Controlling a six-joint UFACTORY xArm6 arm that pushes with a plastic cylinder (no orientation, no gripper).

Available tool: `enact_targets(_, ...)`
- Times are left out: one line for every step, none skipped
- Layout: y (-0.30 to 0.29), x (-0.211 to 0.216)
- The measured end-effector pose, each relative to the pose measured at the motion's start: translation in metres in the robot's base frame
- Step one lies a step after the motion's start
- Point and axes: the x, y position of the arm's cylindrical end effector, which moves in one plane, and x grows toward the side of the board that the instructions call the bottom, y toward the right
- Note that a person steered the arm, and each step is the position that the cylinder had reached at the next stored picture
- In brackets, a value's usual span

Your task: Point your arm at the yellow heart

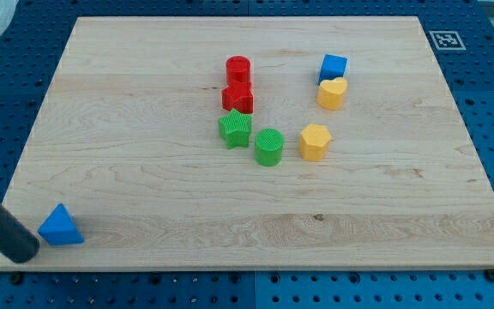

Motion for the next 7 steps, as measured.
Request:
enact_targets(-0.028,-0.047)
enact_targets(-0.007,-0.078)
enact_targets(0.071,-0.075)
enact_targets(0.154,-0.074)
enact_targets(0.232,-0.074)
enact_targets(0.309,-0.072)
enact_targets(0.325,-0.072)
